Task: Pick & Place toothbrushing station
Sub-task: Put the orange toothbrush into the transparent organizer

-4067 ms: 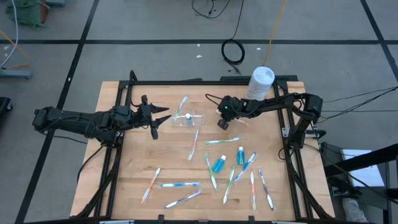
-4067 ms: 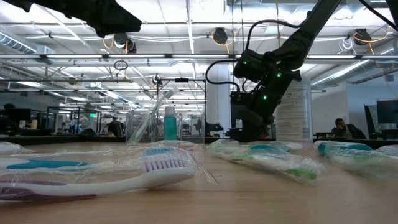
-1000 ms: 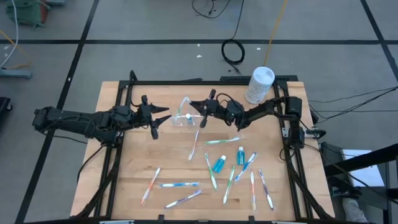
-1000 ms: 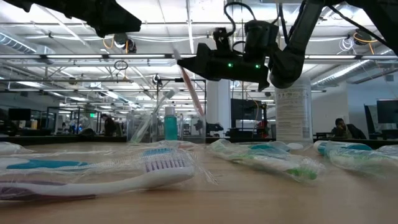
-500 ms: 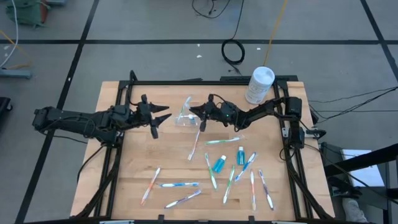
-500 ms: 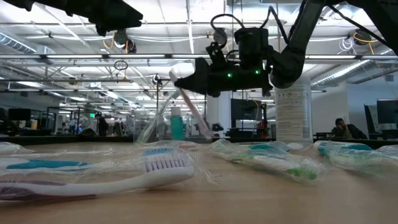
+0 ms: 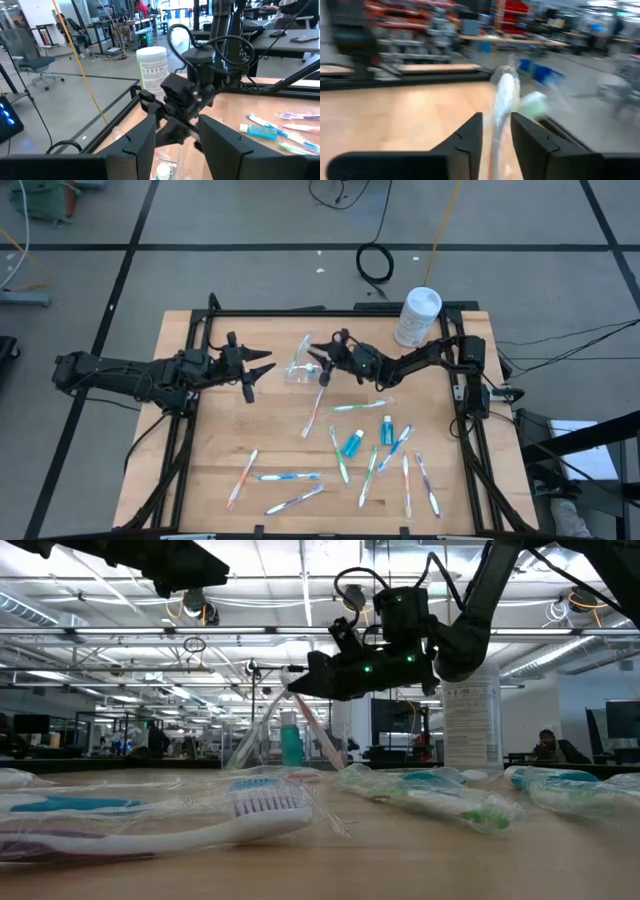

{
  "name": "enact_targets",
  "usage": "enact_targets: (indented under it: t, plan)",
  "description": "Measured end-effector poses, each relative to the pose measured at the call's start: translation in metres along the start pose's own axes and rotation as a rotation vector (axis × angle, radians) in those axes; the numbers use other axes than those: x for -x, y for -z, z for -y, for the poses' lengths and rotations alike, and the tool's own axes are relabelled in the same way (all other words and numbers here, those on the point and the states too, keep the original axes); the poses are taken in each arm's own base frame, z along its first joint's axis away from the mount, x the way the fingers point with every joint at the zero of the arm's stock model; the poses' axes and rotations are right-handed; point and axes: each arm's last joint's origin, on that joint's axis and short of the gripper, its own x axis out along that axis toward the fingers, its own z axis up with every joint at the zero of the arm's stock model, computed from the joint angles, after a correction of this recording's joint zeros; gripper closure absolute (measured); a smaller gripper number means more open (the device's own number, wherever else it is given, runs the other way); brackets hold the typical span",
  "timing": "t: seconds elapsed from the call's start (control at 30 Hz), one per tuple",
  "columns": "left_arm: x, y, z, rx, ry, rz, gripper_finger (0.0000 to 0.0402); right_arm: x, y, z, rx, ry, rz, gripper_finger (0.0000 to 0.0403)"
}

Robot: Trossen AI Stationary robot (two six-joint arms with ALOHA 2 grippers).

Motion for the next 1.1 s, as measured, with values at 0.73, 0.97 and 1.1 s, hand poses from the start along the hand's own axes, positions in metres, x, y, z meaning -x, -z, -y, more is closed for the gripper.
enact_targets:
  t: [0.73, 0.97, 1.1]
  plan:
    - [0.000, 0.000, 0.000, 0.001, 0.000, 0.000, 0.0249, 0.031, -0.050, -0.002, 0.174, 0.177, -0.229, 0.0261]
    - [0.000, 0.000, 0.000, 0.003, -0.001, 0.000, 0.0249, 0.075, -0.096, -0.014, 0.129, 0.094, -0.292, 0.0262]
    - [0.000, 0.000, 0.000, -0.011, -0.001, 0.000, 0.0249, 0.100, -0.110, -0.022, 0.079, 0.048, -0.345, 0.0262]
